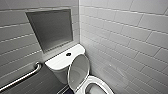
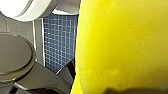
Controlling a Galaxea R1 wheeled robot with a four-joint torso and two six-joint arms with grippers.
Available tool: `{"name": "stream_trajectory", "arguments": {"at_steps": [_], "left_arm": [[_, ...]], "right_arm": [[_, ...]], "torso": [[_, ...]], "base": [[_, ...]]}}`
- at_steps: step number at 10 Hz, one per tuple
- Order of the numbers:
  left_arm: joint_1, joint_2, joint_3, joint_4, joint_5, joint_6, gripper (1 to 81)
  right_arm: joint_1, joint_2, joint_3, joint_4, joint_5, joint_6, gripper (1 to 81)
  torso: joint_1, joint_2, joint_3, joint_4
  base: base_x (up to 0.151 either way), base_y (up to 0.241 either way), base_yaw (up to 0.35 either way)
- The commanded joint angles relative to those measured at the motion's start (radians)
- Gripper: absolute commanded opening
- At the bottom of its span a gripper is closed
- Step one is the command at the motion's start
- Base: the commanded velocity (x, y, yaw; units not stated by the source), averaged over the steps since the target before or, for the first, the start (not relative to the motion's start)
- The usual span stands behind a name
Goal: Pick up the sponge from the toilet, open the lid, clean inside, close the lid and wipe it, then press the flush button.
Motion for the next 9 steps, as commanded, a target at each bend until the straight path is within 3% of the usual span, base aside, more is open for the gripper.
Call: {"name": "stream_trajectory", "arguments": {"at_steps": [1, 3, 5, 6, 7, 8, 9], "left_arm": [[0.041, 0.053, -0.048, 0.052, -0.011, 0.004, 81.1], [0.057, 0.092, -0.097, 0.052, -0.011, 0.004, 81.1], [0.063, 0.125, -0.137, 0.052, -0.009, 0.004, 81.1], [0.063, 0.128, -0.14, 0.052, -0.009, 0.004, 81.1], [0.064, 0.132, -0.143, 0.051, -0.009, 0.004, 81.1], [0.064, 0.138, -0.149, 0.05, -0.007, 0.003, 81.1], [0.064, 0.145, -0.157, 0.05, -0.003, 0.003, 81.1]], "right_arm": [[0.035, -0.183, 0.169, -0.047, 0.069, -0.001, 1.0], [0.067, -0.224, 0.198, -0.047, 0.072, 0.002, 1.0], [0.097, -0.253, 0.233, -0.047, 0.113, 0.005, 1.0], [0.122, -0.263, 0.252, -0.047, 0.116, 0.007, 1.0], [0.153, -0.27, 0.27, -0.047, 0.11, 0.01, 1.0], [0.185, -0.276, 0.281, -0.044, 0.106, 0.01, 1.0], [0.223, -0.283, 0.29, -0.037, 0.096, 0.01, 1.0]], "torso": [[0.0, 0.0, 0.0, 0.0], [0.0, 0.0, 0.0, 0.0], [0.0, 0.0, 0.0, 0.09], [0.0, 0.0, -0.025, 0.103], [0.0, 0.0, -0.029, 0.129], [0.0, 0.0, -0.032, 0.088], [0.0, 0.0, -0.013, 0.094]], "base": [[0.0, 0.0, 0.0], [0.0, 0.0, 0.0], [0.0, 0.0, 0.0], [0.0, 0.0, 0.0], [0.0, 0.0, 0.0], [0.0, 0.0, 0.0], [0.0, 0.0, 0.0]]}}
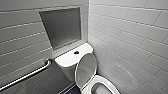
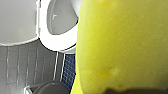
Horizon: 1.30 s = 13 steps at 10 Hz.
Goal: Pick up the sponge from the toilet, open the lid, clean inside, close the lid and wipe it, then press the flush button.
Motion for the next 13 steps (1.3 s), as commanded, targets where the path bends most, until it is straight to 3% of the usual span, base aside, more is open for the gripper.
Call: {"name": "stream_trajectory", "arguments": {"at_steps": [1, 2, 3, 6, 13], "left_arm": [[-0.002, -0.016, 0.003, 0.02, 0.042, 0.003, 81.1], [0.009, 0.004, -0.024, 0.02, 0.042, 0.005, 81.1], [0.021, 0.03, -0.062, 0.02, 0.041, 0.003, 81.1], [0.043, 0.085, -0.138, 0.02, 0.039, 0.003, 81.1], [0.086, 0.169, -0.234, 0.018, 0.048, 0.003, 81.1]], "right_arm": [[0.115, -0.068, 0.059, -0.019, -0.062, 0.006, 1.0], [0.161, -0.059, 0.055, -0.016, -0.081, 0.008, 1.0], [0.212, -0.042, 0.042, -0.017, -0.108, 0.006, 1.0], [0.384, 0.036, -0.025, -0.005, -0.248, 0.012, 1.0], [0.651, 0.22, -0.267, 0.085, -0.451, 0.022, 1.0]], "torso": [[0.0, 0.0, 0.0, -0.002], [0.0, 0.0, -0.001, 0.013], [0.0, 0.0, -0.001, 0.014], [0.0, 0.0, -0.001, 0.014], [0.0, 0.0, -0.002, 0.014]], "base": [[0.0, 0.0, 0.0], [0.0, 0.0, 0.0], [0.0, 0.0, 0.0], [0.0, 0.0, 0.0], [0.0, 0.0, 0.0]]}}
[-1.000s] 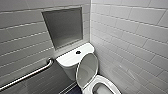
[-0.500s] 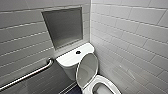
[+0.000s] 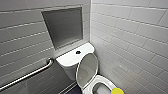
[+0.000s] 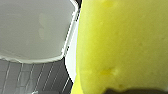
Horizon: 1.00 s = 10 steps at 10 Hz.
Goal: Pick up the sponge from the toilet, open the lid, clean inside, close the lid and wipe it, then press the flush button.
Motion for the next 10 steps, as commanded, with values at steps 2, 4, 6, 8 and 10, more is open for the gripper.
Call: {"name": "stream_trajectory", "arguments": {"at_steps": [2, 4, 6, 8, 10], "left_arm": [[0.053, 0.047, -0.105, 0.018, 0.046, 0.003, 81.1], [0.063, 0.097, -0.158, 0.02, 0.048, 0.003, 81.1], [0.068, 0.11, -0.172, 0.02, 0.048, 0.004, 81.1], [0.074, 0.113, -0.172, 0.02, 0.046, 0.004, 81.1], [0.08, 0.122, -0.183, 0.02, 0.048, 0.004, 81.1]], "right_arm": [[0.216, 0.045, -0.066, 0.045, -0.143, 0.006, 1.0], [0.262, 0.085, -0.095, 0.049, -0.155, 0.006, 1.0], [0.303, 0.111, -0.133, 0.069, -0.183, 0.006, 1.0], [0.348, 0.156, -0.172, 0.089, -0.203, 0.006, 1.0], [0.375, 0.196, -0.224, 0.103, -0.223, 0.006, 1.0]], "torso": [[0.0, 0.0, 0.0, 0.0], [0.0, 0.0, -0.032, 0.0], [0.0, 0.0, -0.01, 0.0], [0.0, 0.0, -0.012, 0.0], [0.0, 0.0, -0.033, 0.0]], "base": [[0.0, 0.0, 0.0], [0.0, 0.0, 0.0], [0.0, 0.0, 0.0], [0.0, 0.0, 0.0], [0.0, 0.0, 0.0]]}}
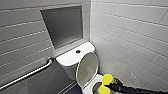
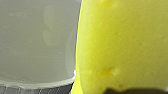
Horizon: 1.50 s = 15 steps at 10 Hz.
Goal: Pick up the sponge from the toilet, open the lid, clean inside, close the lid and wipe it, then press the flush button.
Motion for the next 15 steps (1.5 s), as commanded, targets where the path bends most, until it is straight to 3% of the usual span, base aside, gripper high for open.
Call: {"name": "stream_trajectory", "arguments": {"at_steps": [1, 4, 6, 12, 15], "left_arm": [[0.019, -0.005, -0.003, 0.019, 0.05, 0.001, 81.1], [0.025, 0.012, -0.026, 0.021, 0.05, 0.001, 81.1], [0.027, 0.015, -0.026, 0.021, 0.05, 0.001, 81.1], [0.038, 0.021, -0.039, 0.019, 0.049, 0.001, 81.1], [0.056, 0.015, -0.039, 0.018, 0.049, -0.001, 81.1]], "right_arm": [[0.144, 0.007, -0.017, 0.028, -0.048, 0.002, 1.0], [0.169, 0.038, -0.066, 0.042, -0.051, 0.002, 1.0], [0.199, 0.07, -0.11, 0.051, -0.071, 0.008, 1.0], [0.265, 0.265, -0.374, 0.052, -0.135, 0.028, 1.0], [0.239, 0.332, -0.54, 0.051, -0.118, 0.088, 1.0]], "torso": [[0.0, 0.0, -0.05, 0.0], [0.0, 0.0, -0.131, 0.0], [0.0, 0.001, -0.111, 0.0], [0.001, 0.002, -0.123, 0.0], [0.001, 0.002, -0.124, 0.0]], "base": [[0.0, 0.0, 0.0], [0.0, 0.0, 0.0], [0.0, 0.0, 0.0], [0.0, 0.0, 0.0], [0.0, 0.0, 0.0]]}}
